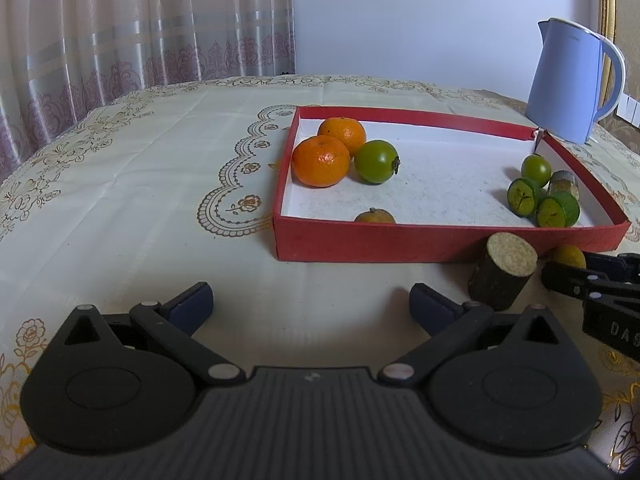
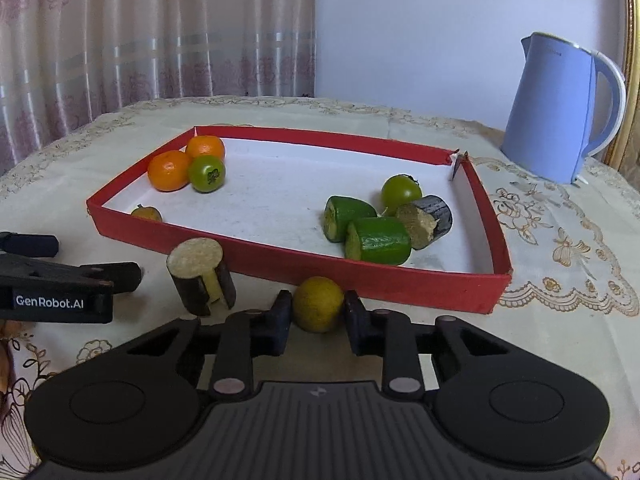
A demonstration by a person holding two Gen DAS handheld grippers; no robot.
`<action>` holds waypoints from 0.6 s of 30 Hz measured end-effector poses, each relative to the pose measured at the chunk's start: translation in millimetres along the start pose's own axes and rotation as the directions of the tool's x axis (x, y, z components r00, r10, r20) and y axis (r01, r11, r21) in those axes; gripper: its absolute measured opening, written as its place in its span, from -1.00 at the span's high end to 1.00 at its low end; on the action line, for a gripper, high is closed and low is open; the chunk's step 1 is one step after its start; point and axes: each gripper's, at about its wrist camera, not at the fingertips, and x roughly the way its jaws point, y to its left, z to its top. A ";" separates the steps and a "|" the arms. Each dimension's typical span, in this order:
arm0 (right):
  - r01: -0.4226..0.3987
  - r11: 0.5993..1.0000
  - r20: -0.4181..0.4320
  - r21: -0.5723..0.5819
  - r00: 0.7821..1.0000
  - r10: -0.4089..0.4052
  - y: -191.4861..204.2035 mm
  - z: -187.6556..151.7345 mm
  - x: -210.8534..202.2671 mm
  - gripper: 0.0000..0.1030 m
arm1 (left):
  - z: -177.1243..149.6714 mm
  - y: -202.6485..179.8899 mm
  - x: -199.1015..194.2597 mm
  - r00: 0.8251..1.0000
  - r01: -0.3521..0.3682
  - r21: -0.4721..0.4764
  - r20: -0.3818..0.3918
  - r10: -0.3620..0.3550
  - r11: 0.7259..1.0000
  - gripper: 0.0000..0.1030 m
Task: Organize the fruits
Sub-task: 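Carry the yellow fruit over the red tray and open the right gripper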
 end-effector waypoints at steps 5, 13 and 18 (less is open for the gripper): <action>-0.006 1.000 0.005 0.019 1.000 0.006 -1.9 -1.1 -1.2 0.47 | 0.0 0.3 0.0 1.000 0.000 -0.001 0.000 0.000 1.000 -1.00; -0.019 0.999 0.010 0.049 1.000 0.019 -6.7 -3.1 -5.2 0.47 | -0.1 0.3 0.0 1.000 0.000 0.000 0.000 0.000 1.000 -1.00; -0.014 0.999 0.034 0.053 0.999 0.013 -13.6 -2.0 -16.1 0.47 | -0.1 0.3 0.0 1.000 0.000 -0.001 0.000 0.000 1.000 -1.00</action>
